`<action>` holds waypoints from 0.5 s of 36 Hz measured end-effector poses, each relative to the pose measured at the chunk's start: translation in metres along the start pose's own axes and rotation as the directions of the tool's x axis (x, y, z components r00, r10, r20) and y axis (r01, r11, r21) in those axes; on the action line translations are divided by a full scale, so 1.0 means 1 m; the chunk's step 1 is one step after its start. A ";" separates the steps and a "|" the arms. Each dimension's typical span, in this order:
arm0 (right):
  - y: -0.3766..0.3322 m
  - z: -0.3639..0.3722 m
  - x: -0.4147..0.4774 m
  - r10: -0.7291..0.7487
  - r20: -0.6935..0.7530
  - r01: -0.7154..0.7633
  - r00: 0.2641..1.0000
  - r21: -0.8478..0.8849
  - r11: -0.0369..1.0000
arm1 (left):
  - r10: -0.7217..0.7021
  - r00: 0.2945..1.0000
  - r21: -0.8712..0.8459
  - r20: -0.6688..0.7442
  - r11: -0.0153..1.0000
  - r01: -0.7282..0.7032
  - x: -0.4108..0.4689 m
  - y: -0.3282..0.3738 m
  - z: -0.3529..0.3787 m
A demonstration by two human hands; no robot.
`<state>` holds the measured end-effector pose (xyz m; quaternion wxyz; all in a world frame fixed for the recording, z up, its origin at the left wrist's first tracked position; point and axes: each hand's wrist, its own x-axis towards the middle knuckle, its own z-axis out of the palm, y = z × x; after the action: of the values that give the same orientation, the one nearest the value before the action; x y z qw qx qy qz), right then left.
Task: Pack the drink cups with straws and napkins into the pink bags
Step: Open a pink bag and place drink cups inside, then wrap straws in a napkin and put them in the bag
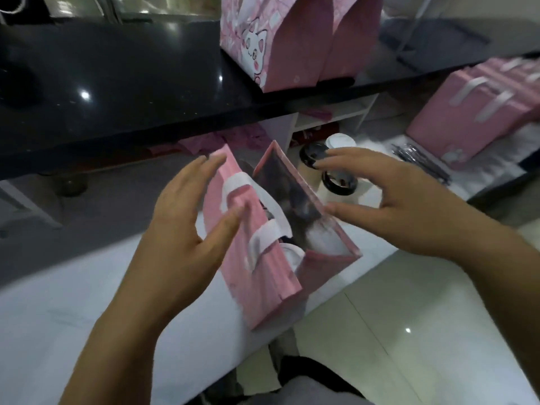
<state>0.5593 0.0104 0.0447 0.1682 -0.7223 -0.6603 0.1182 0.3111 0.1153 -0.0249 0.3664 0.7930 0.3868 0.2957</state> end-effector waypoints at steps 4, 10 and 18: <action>0.029 0.002 -0.054 0.215 -0.271 -0.183 0.938 0.138 0.973 | 0.116 0.964 0.100 0.237 0.985 -0.143 0.006 0.044 0.006; 0.091 0.030 -0.122 0.454 -0.313 -0.388 0.834 0.253 0.886 | 0.293 0.912 0.116 0.288 0.934 -0.337 -0.004 0.119 0.081; 0.190 0.053 -0.204 0.605 -0.104 -0.538 0.790 0.356 0.764 | 0.233 0.895 0.129 0.380 0.945 -0.301 -0.022 0.140 0.237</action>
<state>0.6914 -0.2008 -0.0898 0.3039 -0.8625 -0.3585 0.1876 0.5335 -0.0471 -0.0473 0.3118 0.9096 0.2258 0.1560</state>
